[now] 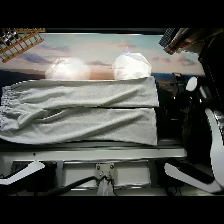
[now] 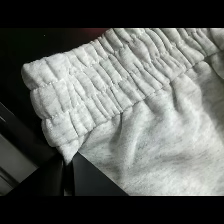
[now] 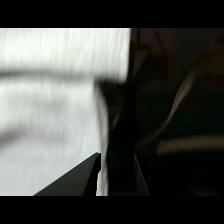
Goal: Fold the clothes and pants, and hang the long-sleeved shirts on hangers.
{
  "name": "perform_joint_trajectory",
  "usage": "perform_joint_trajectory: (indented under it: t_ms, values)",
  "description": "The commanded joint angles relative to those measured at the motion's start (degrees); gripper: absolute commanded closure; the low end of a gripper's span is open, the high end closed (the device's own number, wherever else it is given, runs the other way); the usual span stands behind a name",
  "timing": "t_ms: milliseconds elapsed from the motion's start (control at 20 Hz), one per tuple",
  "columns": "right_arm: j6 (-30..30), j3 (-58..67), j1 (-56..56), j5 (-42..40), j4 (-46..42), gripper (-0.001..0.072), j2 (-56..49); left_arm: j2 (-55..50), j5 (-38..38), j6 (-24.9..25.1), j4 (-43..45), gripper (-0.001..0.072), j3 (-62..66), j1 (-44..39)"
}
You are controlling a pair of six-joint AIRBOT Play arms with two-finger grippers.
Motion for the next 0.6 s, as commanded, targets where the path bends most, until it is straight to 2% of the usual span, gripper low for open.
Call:
perform_joint_trajectory:
  t_ms: [0,150,250,300,550]
  values:
    - [0.9,-11.3,0.0,5.9,2.8,0.0430,9.9,0.0,0.0,0.0,-0.1,0.0676,0.0,0.0]
    - [0.9,-18.7,0.0,7.0,7.5,0.0406,14.4,0.0,0.0,0.0,-0.5,0.0676,0.0,0.0]
    - [0.5,-22.8,0.0,6.2,9.7,0.0362,14.6,0.0,-0.1,0.0,-0.5,0.0676,0.0,0.0]
    - [0.5,-24.7,0.0,5.3,9.8,0.0337,14.6,0.0,-0.1,0.0,-0.6,0.0676,0.0,0.0]
    - [0.3,-30.9,0.0,4.9,6.2,0.0337,14.6,0.0,0.0,0.0,-1.6,0.0676,0.0,0.0]
